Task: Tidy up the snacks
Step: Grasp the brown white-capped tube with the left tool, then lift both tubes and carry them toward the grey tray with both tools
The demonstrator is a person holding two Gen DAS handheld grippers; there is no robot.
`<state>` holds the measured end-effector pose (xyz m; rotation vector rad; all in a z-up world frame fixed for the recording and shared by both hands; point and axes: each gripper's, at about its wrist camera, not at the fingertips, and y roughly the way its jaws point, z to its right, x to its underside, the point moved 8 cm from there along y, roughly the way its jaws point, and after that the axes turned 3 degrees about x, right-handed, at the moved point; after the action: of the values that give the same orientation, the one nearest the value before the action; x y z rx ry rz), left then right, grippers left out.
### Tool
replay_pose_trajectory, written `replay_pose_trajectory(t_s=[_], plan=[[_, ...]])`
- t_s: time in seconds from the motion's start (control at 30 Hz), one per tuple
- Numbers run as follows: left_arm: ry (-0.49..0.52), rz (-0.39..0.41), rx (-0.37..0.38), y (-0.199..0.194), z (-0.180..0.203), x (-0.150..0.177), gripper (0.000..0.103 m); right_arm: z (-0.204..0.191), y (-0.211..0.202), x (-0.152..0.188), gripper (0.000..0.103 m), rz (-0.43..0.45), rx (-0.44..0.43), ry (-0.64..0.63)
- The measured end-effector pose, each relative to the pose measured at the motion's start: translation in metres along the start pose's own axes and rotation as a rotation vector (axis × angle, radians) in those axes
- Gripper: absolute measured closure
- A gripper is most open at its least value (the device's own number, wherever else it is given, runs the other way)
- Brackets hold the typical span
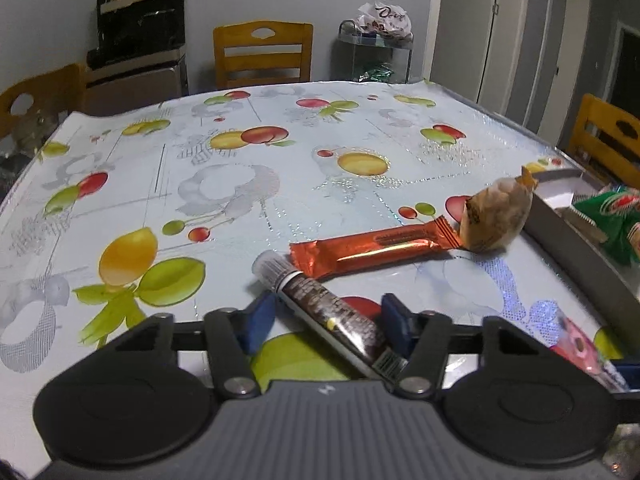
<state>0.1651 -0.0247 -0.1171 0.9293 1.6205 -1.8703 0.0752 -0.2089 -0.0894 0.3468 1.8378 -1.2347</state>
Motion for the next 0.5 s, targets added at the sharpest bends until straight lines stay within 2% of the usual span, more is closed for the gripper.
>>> replay_pose_trajectory(t_s=[0.17,0.27,0.37,0.5], plan=[[0.013,-0.004,0.003,-0.002,-0.003,0.000,0.072,0.005,-0.004,0.006,0.084,0.009,-0.020,0.014],[0.016,-0.014,0.017,-0.008,-0.007,0.003,0.082,0.005,-0.004,0.009,0.084,0.006,-0.029,0.016],[0.036,-0.024,0.033,-0.017,-0.008,0.010,0.082,0.005,-0.003,0.012,0.084,0.001,-0.015,0.001],[0.104,-0.030,0.072,-0.034,-0.002,0.024,0.082,0.004,0.002,0.015,0.084,-0.007,0.054,-0.076]])
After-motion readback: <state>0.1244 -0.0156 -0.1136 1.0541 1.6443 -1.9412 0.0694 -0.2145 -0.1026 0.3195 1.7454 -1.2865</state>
